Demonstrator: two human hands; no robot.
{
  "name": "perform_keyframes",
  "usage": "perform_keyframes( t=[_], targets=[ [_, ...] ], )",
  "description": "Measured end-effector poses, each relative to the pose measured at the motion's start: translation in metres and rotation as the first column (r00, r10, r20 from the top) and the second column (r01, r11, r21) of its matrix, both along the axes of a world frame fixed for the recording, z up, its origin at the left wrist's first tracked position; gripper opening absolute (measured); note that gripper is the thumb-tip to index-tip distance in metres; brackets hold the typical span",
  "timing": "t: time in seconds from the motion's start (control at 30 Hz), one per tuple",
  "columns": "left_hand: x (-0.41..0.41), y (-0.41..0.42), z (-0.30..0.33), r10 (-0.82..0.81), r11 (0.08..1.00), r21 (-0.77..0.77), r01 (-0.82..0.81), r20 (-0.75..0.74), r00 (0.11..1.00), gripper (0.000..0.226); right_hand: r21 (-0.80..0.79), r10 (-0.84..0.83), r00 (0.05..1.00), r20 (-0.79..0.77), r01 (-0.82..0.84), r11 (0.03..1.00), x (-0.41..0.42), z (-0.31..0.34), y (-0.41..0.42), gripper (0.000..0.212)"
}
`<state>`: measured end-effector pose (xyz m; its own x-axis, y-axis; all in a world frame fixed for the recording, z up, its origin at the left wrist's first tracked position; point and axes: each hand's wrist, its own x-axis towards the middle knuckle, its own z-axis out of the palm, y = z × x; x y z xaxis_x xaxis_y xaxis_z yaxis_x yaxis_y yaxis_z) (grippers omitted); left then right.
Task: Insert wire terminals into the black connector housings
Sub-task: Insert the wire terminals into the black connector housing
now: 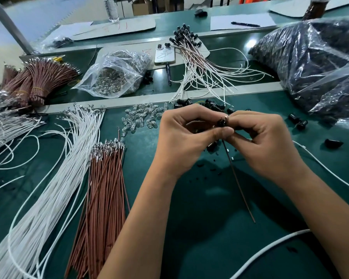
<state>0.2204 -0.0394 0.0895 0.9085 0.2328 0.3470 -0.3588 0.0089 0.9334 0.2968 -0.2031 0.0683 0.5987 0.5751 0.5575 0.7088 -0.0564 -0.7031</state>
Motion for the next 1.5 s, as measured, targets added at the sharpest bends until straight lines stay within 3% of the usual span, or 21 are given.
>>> perform_keyframes(
  t=[0.6,0.83,1.07,1.27,1.5],
  targets=[
    [-0.002,-0.004,0.003,-0.06,0.998,0.015,0.059,0.1,0.993,0.03,0.002,0.002,0.998,-0.066,-0.002,1.0,-0.002,0.003,-0.002,0.017],
    [-0.003,-0.001,0.003,-0.081,0.997,-0.018,0.081,0.021,0.997,0.031,-0.035,-0.008,0.999,-0.047,0.006,0.999,-0.002,0.002,-0.002,0.008],
    [-0.002,0.013,-0.002,-0.048,0.996,-0.081,0.041,-0.086,0.995,0.031,0.027,-0.049,0.969,-0.244,0.058,0.998,-0.007,0.003,0.0,0.014],
    [-0.001,0.011,-0.001,-0.061,0.986,-0.164,0.03,-0.186,0.981,0.03,0.025,0.005,0.906,-0.424,0.007,1.0,-0.011,0.009,-0.001,0.013],
    [-0.003,0.004,0.0,-0.119,0.987,-0.124,0.103,-0.128,0.985,0.02,0.015,0.085,0.89,-0.448,-0.088,0.996,-0.008,0.007,-0.005,0.007]
  ],
)
